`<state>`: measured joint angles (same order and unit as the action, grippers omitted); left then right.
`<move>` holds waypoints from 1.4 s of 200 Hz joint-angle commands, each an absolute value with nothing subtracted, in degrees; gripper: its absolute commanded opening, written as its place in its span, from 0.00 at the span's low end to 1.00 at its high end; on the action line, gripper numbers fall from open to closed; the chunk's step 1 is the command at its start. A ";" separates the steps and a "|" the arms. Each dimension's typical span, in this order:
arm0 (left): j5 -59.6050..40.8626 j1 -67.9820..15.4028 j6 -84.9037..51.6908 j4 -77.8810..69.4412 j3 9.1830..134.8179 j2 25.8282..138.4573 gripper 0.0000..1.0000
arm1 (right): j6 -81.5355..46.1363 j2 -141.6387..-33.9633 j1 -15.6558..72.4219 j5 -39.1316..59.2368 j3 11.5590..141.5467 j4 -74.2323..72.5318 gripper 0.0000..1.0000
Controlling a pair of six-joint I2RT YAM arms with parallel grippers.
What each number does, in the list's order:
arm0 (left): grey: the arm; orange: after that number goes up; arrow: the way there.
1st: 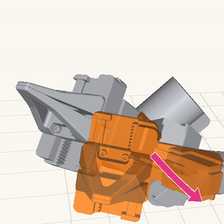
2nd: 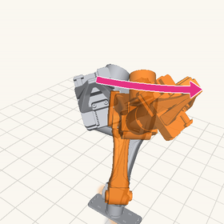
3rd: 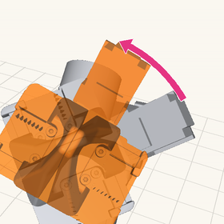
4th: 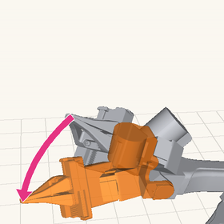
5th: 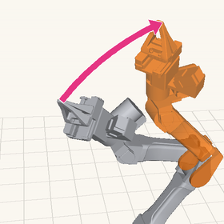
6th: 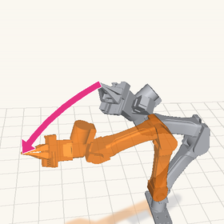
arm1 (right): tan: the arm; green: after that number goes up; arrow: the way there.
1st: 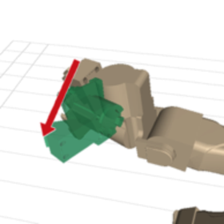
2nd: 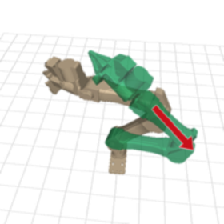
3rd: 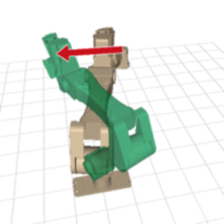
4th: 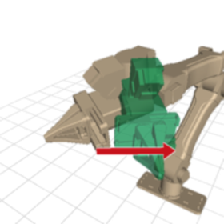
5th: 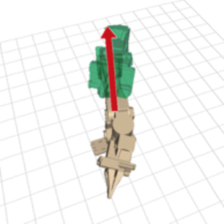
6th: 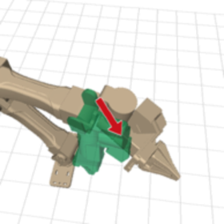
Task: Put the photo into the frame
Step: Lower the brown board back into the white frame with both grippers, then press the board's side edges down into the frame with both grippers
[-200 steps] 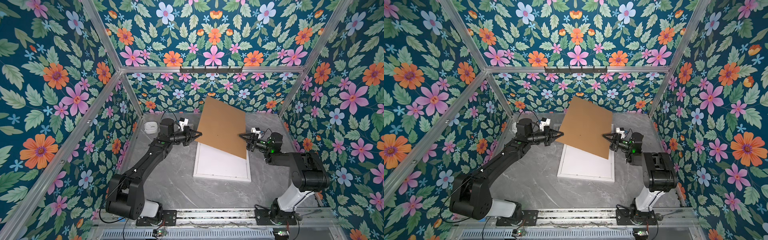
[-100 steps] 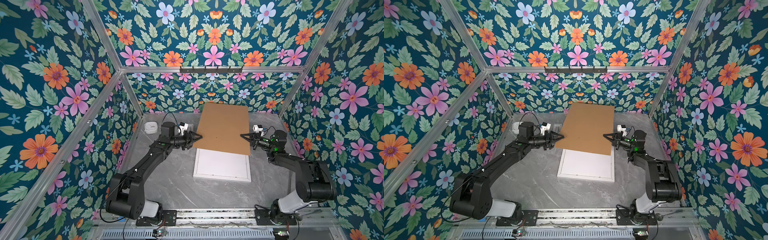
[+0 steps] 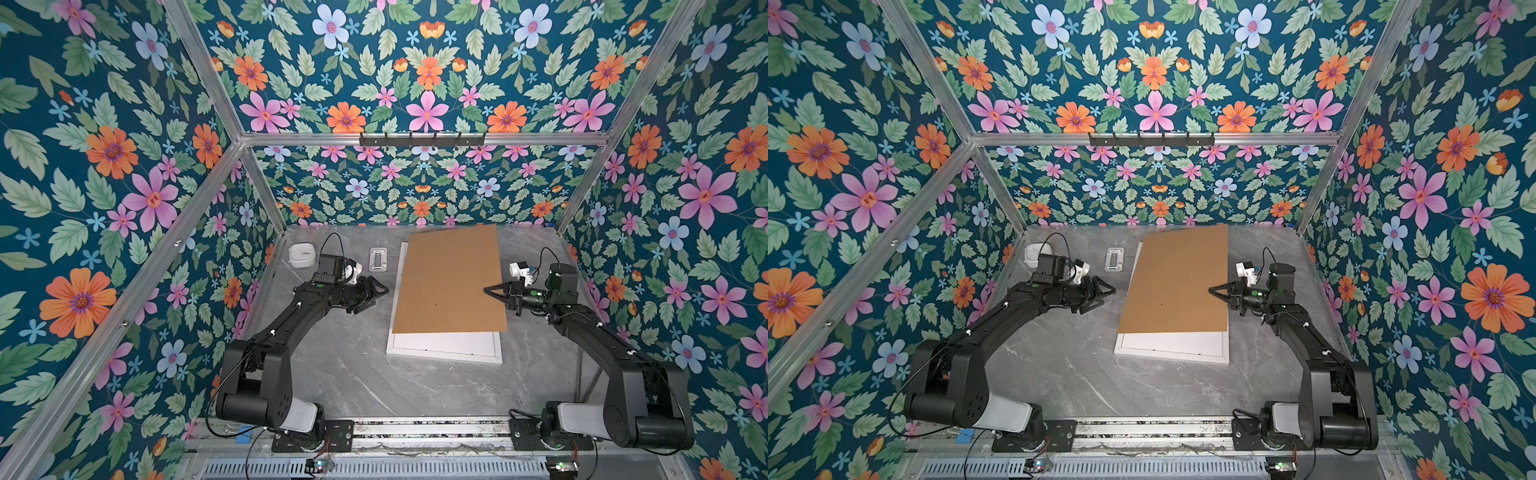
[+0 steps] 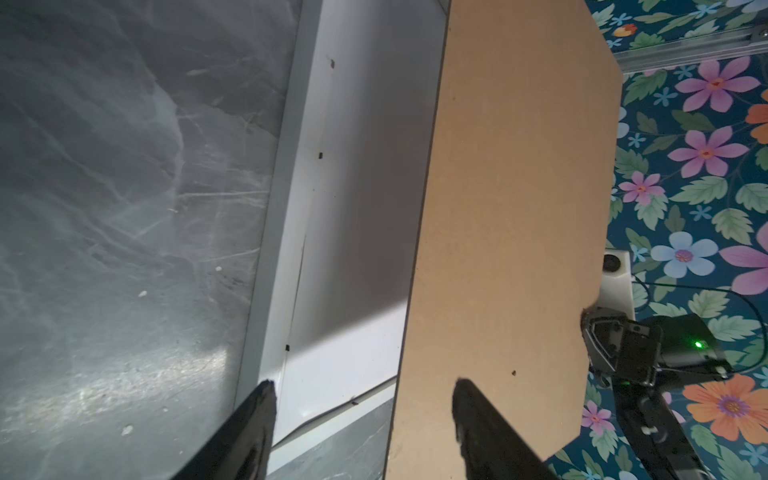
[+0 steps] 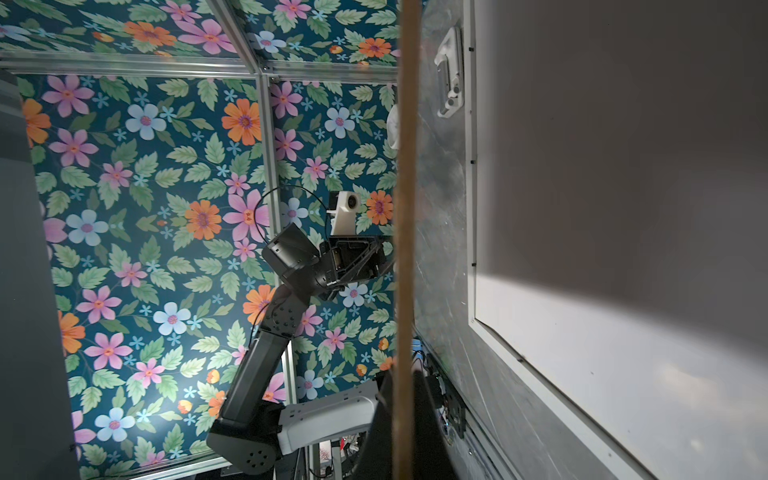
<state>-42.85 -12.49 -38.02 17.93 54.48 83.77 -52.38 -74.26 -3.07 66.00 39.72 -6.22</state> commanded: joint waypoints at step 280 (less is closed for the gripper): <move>-42.91 -16.99 -37.53 2.07 53.11 97.19 0.61 | -34.70 -85.71 1.85 60.17 41.84 -2.99 0.00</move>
